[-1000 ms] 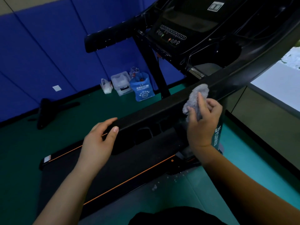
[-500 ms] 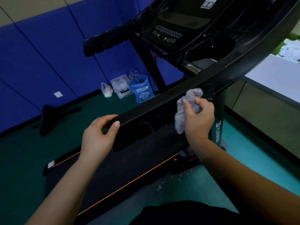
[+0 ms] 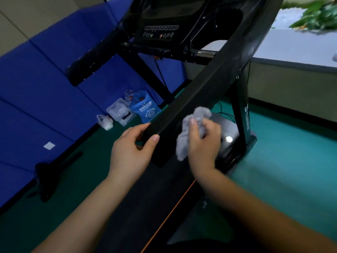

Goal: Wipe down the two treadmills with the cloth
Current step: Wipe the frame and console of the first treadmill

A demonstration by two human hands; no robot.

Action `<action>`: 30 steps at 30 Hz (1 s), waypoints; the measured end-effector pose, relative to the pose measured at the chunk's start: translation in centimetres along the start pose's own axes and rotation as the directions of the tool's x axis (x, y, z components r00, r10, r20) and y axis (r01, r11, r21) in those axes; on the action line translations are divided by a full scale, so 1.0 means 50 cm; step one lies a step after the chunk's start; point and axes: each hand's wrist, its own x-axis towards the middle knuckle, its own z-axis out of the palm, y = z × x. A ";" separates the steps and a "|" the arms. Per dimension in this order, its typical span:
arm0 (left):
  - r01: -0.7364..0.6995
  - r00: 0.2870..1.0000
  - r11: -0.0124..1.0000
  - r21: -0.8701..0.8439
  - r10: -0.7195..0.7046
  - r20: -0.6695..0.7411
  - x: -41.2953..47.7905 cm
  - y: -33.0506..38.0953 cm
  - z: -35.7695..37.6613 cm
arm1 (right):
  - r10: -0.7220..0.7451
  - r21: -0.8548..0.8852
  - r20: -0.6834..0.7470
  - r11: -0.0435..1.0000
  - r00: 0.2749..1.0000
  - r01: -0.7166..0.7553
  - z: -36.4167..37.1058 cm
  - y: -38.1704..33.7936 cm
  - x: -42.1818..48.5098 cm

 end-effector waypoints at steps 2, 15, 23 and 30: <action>-0.034 0.999 0.999 -0.011 0.034 0.001 0.004 -0.011 0.000 | 0.002 0.057 0.016 0.998 1.000 -0.003 0.013 0.003 -0.074; -0.123 0.984 0.986 -0.114 0.136 0.116 0.024 -0.024 -0.022 | -0.102 0.087 -0.067 0.990 0.993 0.108 0.046 0.014 -0.162; -0.193 0.969 0.979 -0.063 0.201 0.146 0.021 -0.027 -0.028 | -0.240 0.034 -0.123 0.969 0.963 0.245 0.056 0.020 -0.053; -0.248 0.958 0.969 0.011 0.243 0.149 0.020 -0.035 -0.025 | -0.313 0.040 -0.046 0.948 0.949 0.315 0.065 0.007 -0.179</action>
